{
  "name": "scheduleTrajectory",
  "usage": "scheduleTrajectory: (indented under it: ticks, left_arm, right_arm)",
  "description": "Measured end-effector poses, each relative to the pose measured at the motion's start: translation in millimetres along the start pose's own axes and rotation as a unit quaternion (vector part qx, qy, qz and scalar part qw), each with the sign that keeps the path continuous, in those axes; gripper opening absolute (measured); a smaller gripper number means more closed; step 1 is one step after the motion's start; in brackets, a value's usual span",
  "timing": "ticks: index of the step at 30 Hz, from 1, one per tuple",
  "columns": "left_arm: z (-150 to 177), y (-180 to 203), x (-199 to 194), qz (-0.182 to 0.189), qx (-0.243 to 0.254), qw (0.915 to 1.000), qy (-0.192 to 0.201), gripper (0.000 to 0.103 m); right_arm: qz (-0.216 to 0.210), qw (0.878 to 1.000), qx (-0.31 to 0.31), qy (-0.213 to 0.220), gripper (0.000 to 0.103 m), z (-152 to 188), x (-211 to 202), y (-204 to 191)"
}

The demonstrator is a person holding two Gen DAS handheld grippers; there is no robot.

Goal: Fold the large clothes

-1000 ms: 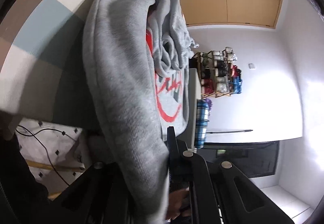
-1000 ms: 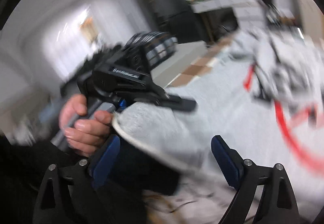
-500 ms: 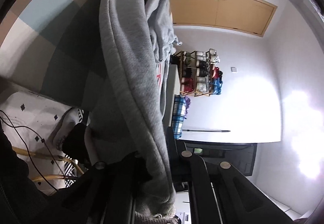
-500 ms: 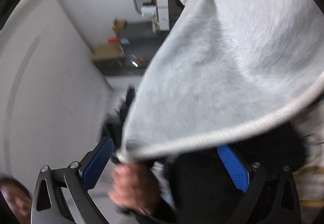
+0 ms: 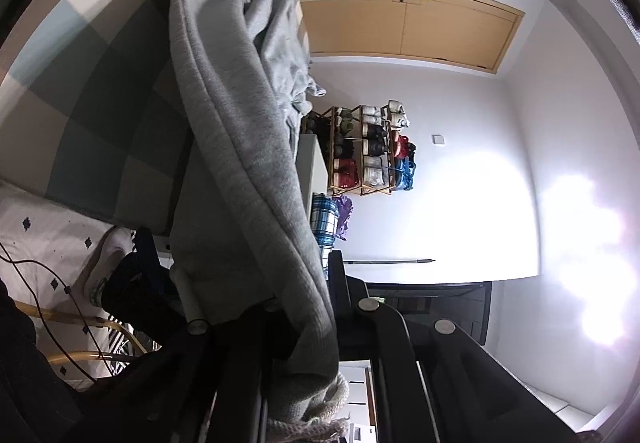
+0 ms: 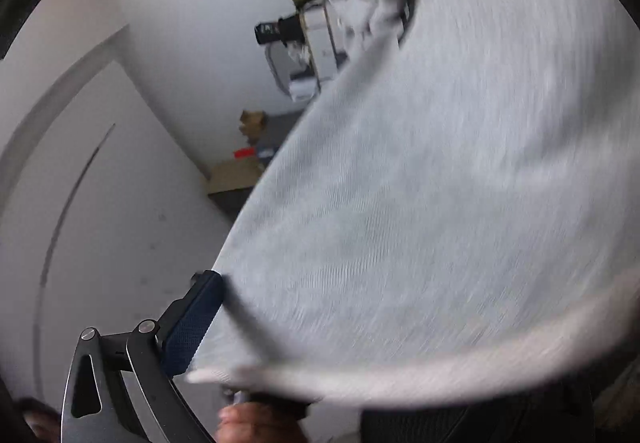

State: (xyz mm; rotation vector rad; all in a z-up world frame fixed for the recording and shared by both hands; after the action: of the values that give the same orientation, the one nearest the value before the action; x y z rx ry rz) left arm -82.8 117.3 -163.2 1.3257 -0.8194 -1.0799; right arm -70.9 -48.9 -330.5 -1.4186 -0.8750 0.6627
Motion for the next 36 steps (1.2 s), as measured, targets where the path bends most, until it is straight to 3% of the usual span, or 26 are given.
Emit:
scheduleTrajectory:
  ticks: [2,4,8,11,17,22,26,29,32,36]
  left_arm:
    - [-1.0,1.2,-0.6,-0.001,0.002,1.0000,0.002,0.002]
    - [-2.2,2.9,-1.2,-0.006,0.008,0.9999,0.004,0.002]
    - [-5.6,1.9,-6.2,-0.008,0.008,0.9999,0.009,0.002]
    - [-6.3,1.6,-11.6,-0.005,0.007,0.9999,0.014,0.002]
    - [-15.0,1.6,-25.9,0.003,0.003,0.9994,0.034,0.002]
    - [-16.4,3.4,-22.2,-0.003,0.003,0.9993,0.036,0.002]
    - [-21.4,5.4,-25.9,-0.017,0.008,0.9989,0.043,0.002]
    - [-28.7,12.0,-26.3,-0.028,0.020,0.9985,0.042,0.002]
    - [-33.9,19.0,-18.6,-0.029,0.030,0.9986,0.034,0.002]
    - [-37.6,25.1,-7.5,-0.033,0.040,0.9985,0.018,0.002]
  right_arm:
    - [0.014,1.000,0.010,0.023,0.103,-9.9,-8.4,6.6]
    - [0.000,0.998,0.009,0.062,0.103,-22.1,-26.8,6.0]
    - [0.024,0.991,-0.045,0.122,0.103,-42.4,-63.2,-10.3]
    - [0.060,0.983,-0.084,0.150,0.103,-56.6,-90.2,-25.1]
    - [0.136,0.970,-0.064,0.192,0.103,-71.6,-155.1,-25.5]
    - [0.194,0.946,-0.043,0.257,0.103,-96.4,-198.5,-12.8]
    - [0.241,0.926,-0.067,0.282,0.103,-101.5,-205.6,-18.7]
    - [0.268,0.917,-0.047,0.290,0.103,-105.0,-211.4,-14.1]
    - [0.285,0.915,-0.006,0.287,0.103,-107.0,-225.7,2.5]
    - [0.277,0.924,0.003,0.263,0.103,-100.6,-223.2,-6.2]
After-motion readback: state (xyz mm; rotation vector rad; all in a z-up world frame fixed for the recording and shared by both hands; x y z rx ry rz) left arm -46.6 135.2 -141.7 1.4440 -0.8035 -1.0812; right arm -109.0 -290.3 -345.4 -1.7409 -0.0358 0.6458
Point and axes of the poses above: each gripper's, at about its wrist camera, not at the fingertips, and x roughly the way its jaws point, y to its right, z to its underside, the point moved 5 cm from there along x, roughly the way its jaws point, and after that the axes turned 5 degrees about -x, right-handed, at the moved point
